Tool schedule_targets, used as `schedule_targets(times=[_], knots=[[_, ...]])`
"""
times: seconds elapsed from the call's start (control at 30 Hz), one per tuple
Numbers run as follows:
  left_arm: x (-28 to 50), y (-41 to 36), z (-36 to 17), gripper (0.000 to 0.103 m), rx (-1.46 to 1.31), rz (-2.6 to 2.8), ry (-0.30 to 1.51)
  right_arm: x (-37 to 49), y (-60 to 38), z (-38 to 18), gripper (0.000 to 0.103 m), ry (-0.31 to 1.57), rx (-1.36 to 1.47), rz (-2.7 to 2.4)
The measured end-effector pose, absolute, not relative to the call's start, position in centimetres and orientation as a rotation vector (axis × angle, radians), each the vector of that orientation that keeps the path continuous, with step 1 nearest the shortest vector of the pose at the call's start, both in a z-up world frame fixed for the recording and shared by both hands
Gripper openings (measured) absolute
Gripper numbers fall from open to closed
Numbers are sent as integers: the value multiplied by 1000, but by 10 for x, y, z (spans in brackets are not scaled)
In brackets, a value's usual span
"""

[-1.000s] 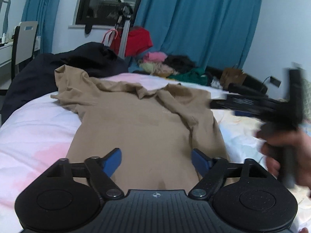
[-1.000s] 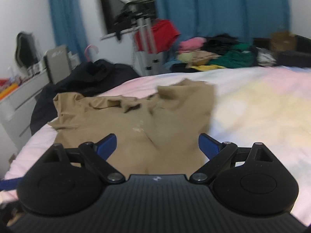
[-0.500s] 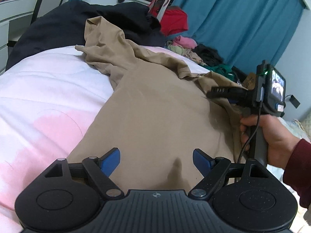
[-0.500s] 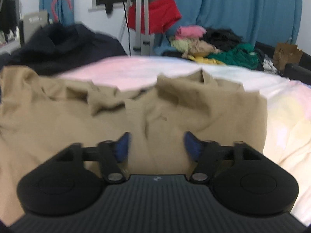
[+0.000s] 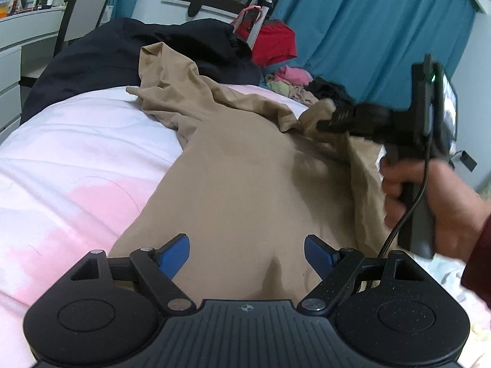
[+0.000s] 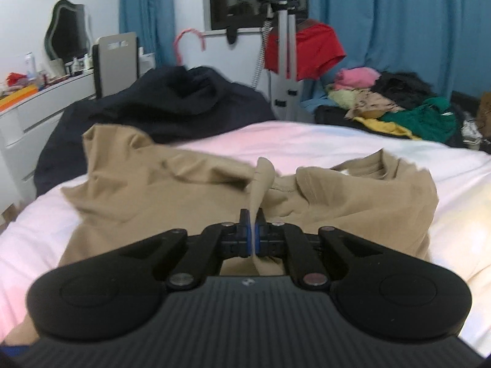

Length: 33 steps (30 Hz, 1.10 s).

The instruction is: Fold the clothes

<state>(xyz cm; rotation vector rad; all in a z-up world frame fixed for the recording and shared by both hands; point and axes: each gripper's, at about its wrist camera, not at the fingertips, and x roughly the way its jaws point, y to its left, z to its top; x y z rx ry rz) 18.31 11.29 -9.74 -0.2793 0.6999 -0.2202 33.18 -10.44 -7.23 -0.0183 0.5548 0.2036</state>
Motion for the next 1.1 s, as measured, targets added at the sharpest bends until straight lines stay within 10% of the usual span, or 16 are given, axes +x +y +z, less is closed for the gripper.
schedule_targets(times=[0.13, 0.27, 1.1], knots=[[185, 112, -99, 84, -271, -222, 697, 336, -104, -84, 10, 593, -52, 174], [186, 109, -101, 84, -266, -247, 699, 316, -115, -72, 89, 587, -11, 175], [98, 43, -93, 65, -272, -595, 893, 26, -217, -29, 87, 464, 438, 16]])
